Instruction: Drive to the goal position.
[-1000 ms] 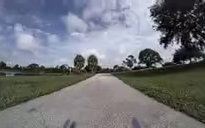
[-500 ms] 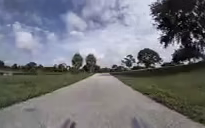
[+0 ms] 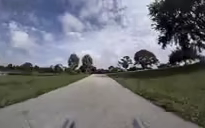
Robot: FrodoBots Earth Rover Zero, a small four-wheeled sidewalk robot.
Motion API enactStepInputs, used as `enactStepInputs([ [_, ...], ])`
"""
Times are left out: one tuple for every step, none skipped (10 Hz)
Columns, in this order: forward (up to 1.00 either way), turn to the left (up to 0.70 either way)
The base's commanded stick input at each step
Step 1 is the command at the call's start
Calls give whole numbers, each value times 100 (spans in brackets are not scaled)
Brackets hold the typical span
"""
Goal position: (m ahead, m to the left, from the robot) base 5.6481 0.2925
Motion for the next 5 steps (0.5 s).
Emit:
enactStepInputs([
  [69,7],
  [69,10],
  [69,13],
  [69,15],
  [69,18],
])
